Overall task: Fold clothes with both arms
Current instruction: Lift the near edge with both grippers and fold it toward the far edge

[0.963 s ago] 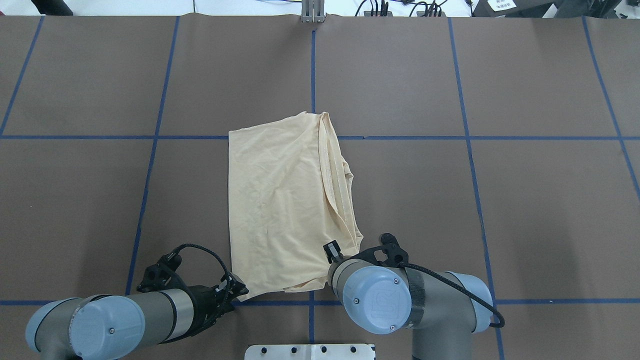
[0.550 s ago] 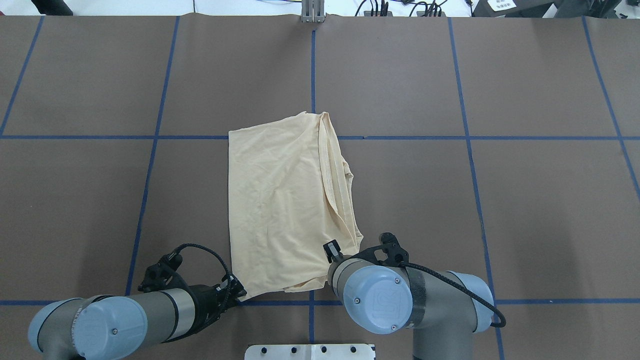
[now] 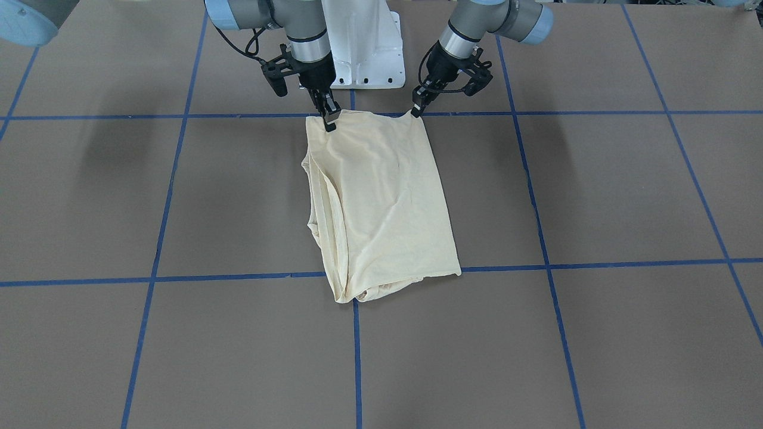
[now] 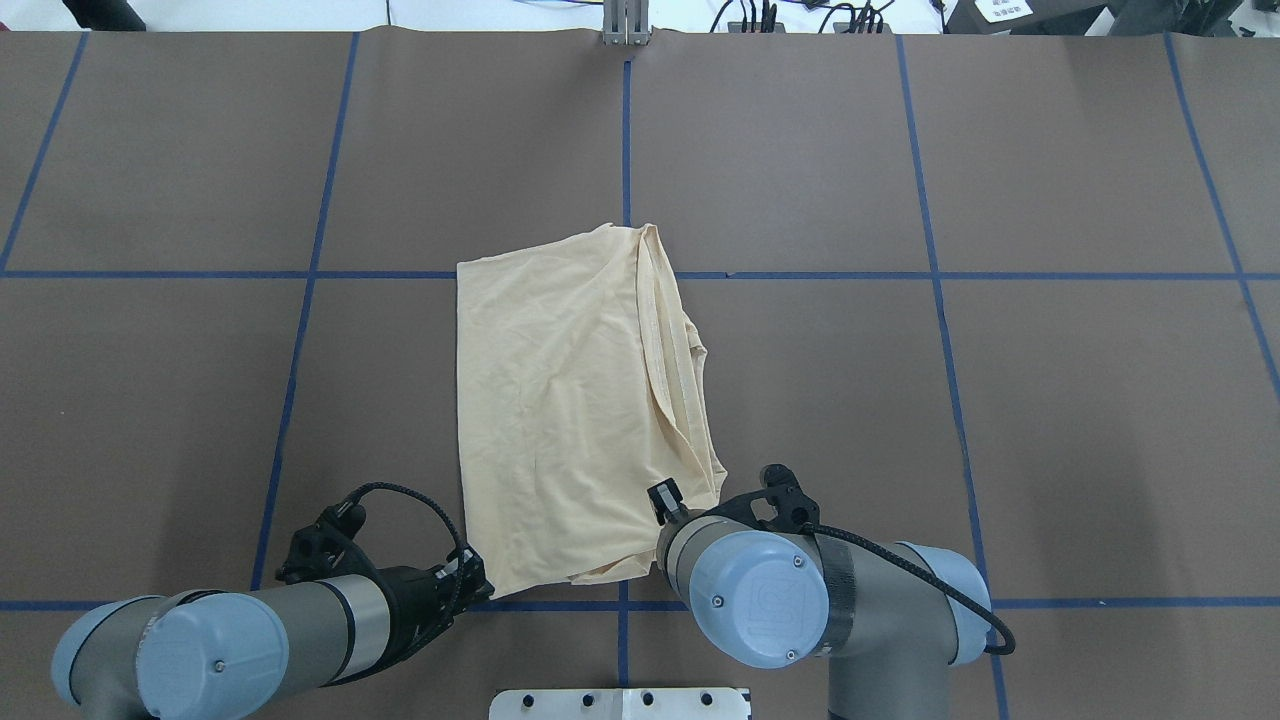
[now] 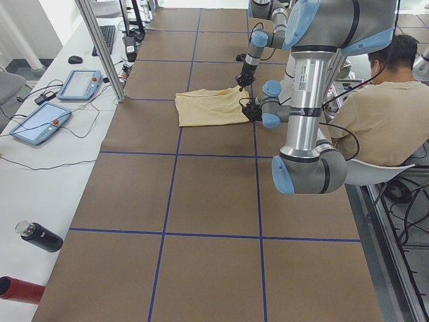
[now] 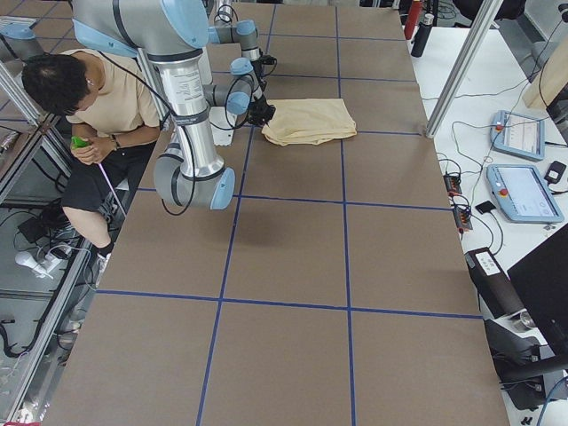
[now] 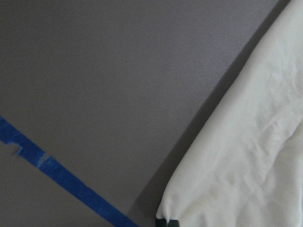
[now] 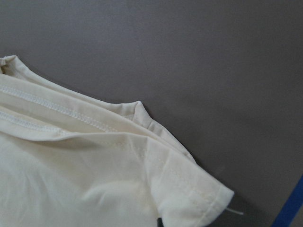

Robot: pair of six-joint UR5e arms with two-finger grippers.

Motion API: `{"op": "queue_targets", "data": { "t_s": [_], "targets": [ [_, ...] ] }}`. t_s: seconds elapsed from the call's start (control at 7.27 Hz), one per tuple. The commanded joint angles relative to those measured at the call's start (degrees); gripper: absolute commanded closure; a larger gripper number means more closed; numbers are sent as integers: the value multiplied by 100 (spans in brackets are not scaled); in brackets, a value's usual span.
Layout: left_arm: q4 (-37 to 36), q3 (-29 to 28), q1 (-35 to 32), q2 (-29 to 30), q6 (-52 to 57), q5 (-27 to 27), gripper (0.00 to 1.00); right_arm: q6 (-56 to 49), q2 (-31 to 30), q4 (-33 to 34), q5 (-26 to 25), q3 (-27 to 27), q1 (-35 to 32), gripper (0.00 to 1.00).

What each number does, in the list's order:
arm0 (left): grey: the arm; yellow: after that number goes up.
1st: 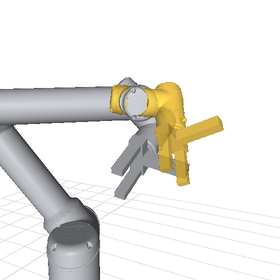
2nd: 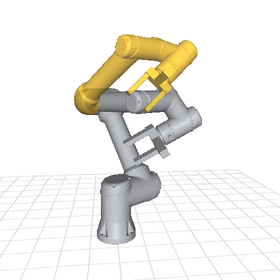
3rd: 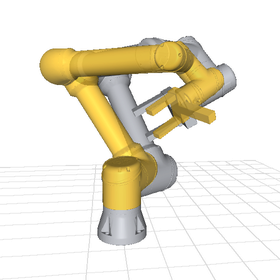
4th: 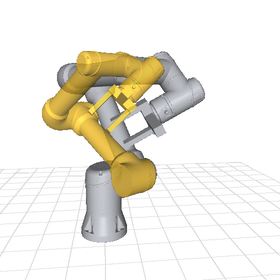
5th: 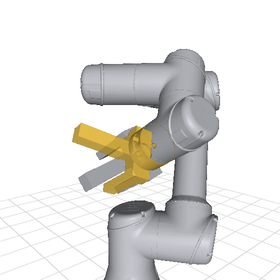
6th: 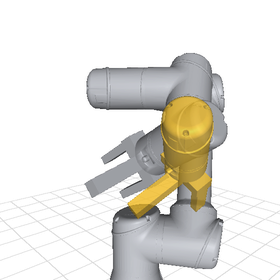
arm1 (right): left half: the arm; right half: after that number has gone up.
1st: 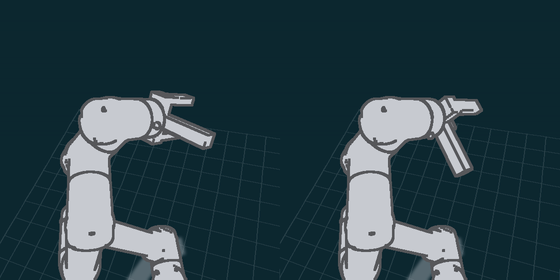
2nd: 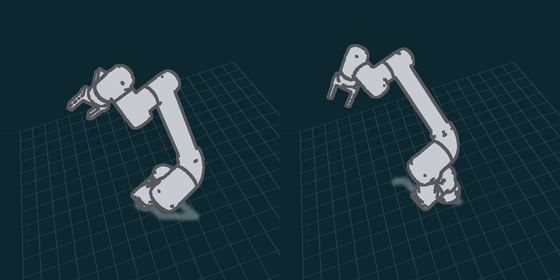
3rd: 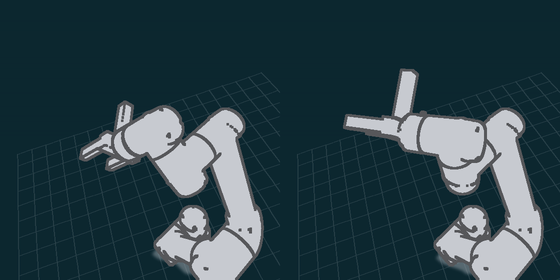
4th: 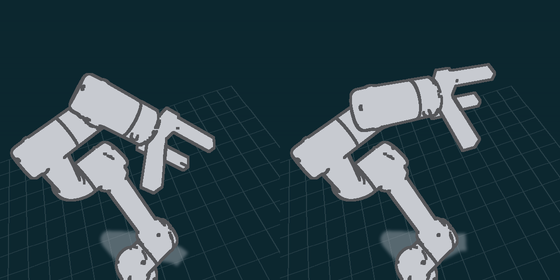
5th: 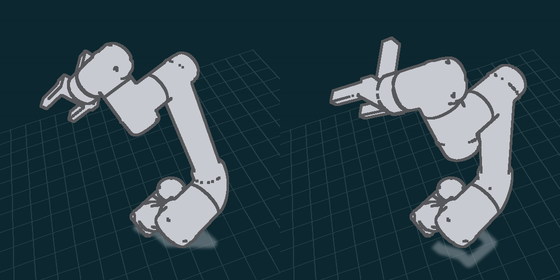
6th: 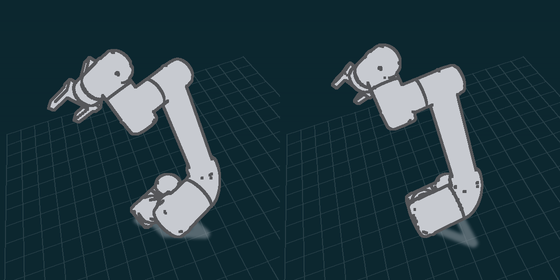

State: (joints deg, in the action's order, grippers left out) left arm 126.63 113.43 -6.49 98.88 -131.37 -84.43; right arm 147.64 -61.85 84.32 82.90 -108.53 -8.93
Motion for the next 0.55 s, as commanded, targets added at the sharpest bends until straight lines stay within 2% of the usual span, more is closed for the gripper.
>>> {"op": "queue_targets", "data": {
  "t_s": [0.0,0.14,0.41],
  "targets": [
    [-33,512,-1,-53,6,-30,100,10,-38,75,-115,-516,-12,100],
    [-181,740,-62,-71,76,-99,100,10,32,310,-81,-659,-195,100],
    [-306,944,-858,16,636,-835,100,-260,146,322,-55,-599,-660,100]
  ]
}}
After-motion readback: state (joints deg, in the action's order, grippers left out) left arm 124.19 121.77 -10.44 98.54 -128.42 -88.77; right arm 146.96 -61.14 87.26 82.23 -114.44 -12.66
